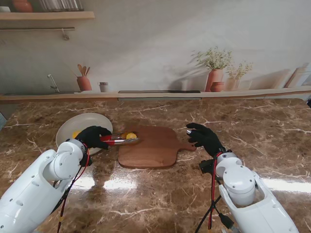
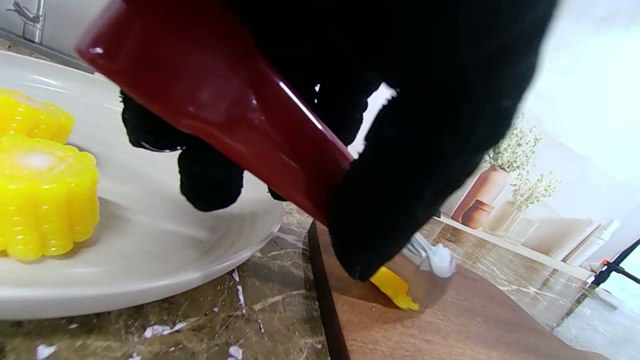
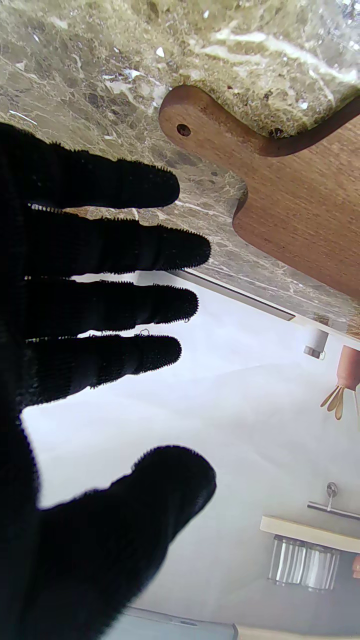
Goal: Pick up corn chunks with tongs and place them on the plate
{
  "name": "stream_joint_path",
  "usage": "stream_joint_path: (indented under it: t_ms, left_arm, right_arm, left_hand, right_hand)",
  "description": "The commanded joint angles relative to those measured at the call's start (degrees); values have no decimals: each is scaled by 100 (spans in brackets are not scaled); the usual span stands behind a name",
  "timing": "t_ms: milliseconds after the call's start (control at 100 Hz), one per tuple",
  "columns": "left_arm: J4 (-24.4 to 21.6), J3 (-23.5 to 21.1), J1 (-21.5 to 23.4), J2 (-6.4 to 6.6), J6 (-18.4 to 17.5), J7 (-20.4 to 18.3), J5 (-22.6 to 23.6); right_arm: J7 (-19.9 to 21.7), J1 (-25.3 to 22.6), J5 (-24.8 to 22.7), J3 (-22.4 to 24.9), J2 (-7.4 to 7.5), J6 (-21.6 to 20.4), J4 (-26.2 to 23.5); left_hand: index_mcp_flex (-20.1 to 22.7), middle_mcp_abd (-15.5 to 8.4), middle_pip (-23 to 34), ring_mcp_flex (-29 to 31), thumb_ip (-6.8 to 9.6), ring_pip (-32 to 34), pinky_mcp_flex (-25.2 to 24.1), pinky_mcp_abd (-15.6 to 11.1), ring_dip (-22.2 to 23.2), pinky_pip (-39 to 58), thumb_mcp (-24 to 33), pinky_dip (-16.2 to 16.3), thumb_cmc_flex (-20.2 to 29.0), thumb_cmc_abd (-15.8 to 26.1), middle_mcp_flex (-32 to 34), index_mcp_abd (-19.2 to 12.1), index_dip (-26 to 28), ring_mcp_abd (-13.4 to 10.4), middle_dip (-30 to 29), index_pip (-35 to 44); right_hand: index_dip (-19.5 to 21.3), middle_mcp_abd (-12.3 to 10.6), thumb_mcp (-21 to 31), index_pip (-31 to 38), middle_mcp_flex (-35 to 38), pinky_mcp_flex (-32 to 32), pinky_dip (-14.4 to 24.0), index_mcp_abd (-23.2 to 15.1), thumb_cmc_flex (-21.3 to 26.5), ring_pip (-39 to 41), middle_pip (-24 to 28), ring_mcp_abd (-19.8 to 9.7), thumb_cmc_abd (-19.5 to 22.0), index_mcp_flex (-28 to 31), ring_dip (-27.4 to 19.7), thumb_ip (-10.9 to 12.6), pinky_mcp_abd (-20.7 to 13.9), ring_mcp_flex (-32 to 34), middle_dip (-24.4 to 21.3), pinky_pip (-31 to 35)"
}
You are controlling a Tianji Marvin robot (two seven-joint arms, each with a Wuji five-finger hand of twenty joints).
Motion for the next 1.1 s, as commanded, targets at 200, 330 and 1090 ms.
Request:
stream_joint_path:
  t_ms: [200, 330, 1090]
  left_arm:
    - [244, 62, 45, -140, -171, 797, -74]
    - [348, 85, 13, -178, -244, 1016, -57]
    - [155, -1057, 260, -255, 467, 1944, 631]
  right_arm:
    - [97, -37, 73, -18, -16, 45, -29]
    - [94, -36, 77, -19, -17, 46, -26]
    - [273, 37, -43, -31, 35, 64, -7]
  left_hand:
    - [2035, -170, 105, -25, 277, 488, -164, -128, 330, 278, 547, 368, 1232, 1097, 442, -809, 241, 67, 420, 2266]
    - [2101, -183, 206, 49, 257, 599, -126, -97, 339, 334, 674, 426, 1301, 1062, 569, -855, 504, 93, 482, 2633]
    - [2062, -123, 272, 216, 154, 696, 77, -146, 296, 427, 955, 457, 1098, 916, 677, -910, 603, -14, 448, 2683]
  right_hand:
    - [-55, -78, -28, -20, 125, -22, 181, -161, -210, 88, 32, -79, 111, -72, 97, 229, -39, -20, 121, -52]
    - [-58, -76, -49, -22, 133, -21, 180, -169, -206, 125, 42, -90, 125, -70, 120, 237, -33, -1, 133, -49]
    - [-64, -73, -77, -27, 126, -24, 173, -166, -201, 140, 24, -86, 146, -78, 130, 249, -32, -17, 140, -50]
